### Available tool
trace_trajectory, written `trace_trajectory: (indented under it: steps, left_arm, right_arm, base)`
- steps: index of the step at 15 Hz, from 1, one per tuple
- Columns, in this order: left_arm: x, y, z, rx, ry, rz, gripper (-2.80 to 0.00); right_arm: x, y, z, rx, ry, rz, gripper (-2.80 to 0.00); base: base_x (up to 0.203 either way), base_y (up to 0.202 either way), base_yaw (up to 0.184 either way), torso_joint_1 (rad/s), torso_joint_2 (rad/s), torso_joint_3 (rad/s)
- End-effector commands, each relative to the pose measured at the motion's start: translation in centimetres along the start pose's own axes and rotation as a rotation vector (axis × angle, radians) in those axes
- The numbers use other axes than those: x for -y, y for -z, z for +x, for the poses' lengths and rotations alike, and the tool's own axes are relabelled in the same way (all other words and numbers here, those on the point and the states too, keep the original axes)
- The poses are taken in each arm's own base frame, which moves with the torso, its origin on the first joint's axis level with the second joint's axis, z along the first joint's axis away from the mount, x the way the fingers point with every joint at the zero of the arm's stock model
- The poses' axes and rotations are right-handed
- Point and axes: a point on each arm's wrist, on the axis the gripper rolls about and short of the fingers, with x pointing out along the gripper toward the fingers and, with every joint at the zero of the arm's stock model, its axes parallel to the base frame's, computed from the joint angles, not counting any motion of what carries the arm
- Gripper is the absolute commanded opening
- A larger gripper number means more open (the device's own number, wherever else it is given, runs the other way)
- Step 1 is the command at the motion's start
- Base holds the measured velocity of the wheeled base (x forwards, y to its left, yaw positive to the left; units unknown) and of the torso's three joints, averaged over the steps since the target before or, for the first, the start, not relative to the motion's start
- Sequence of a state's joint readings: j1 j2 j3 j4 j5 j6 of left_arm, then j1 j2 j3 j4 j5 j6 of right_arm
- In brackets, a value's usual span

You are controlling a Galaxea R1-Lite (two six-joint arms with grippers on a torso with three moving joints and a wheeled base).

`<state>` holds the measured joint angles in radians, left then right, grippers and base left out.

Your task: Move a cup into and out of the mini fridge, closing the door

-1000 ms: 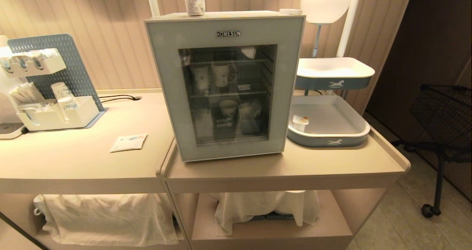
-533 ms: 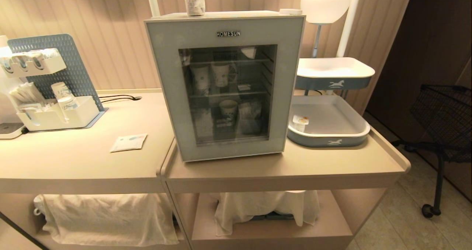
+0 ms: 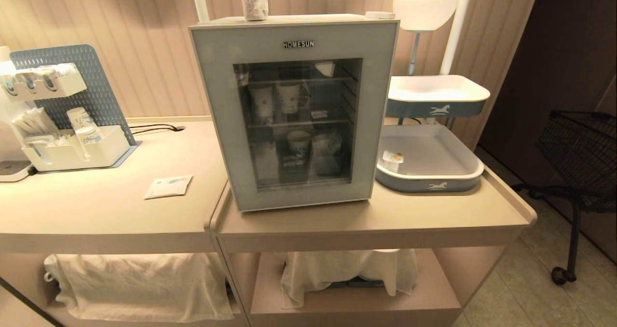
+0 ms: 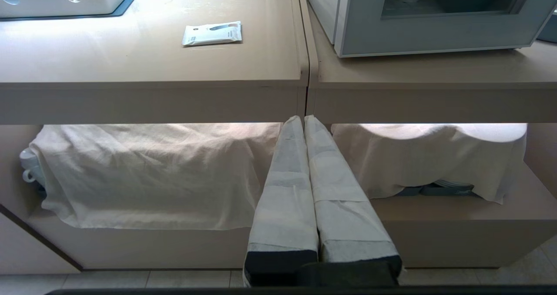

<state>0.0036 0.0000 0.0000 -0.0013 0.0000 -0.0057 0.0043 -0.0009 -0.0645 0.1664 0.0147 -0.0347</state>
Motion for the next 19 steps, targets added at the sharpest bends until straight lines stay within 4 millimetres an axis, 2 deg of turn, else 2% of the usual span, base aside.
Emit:
trace_trajectory:
  steps: [1,19]
  left_arm:
    - [0.0,-0.01,0.01,-0.001,0.0,0.0,-2.8]
    - [0.0,-0.01,0.01,-0.001,-0.001,0.0,-2.8]
  right_arm:
    - [0.0,0.0,0.02,-0.003,-0.001,-0.001,-2.8]
    - [0.0,0.0,0.02,-0.003,-0.001,0.0,-2.8]
  base:
    - [0.0,0.0,0.0,0.0,0.0,0.0]
    - [0.0,0.0,0.0,0.0,0.0,0.0]
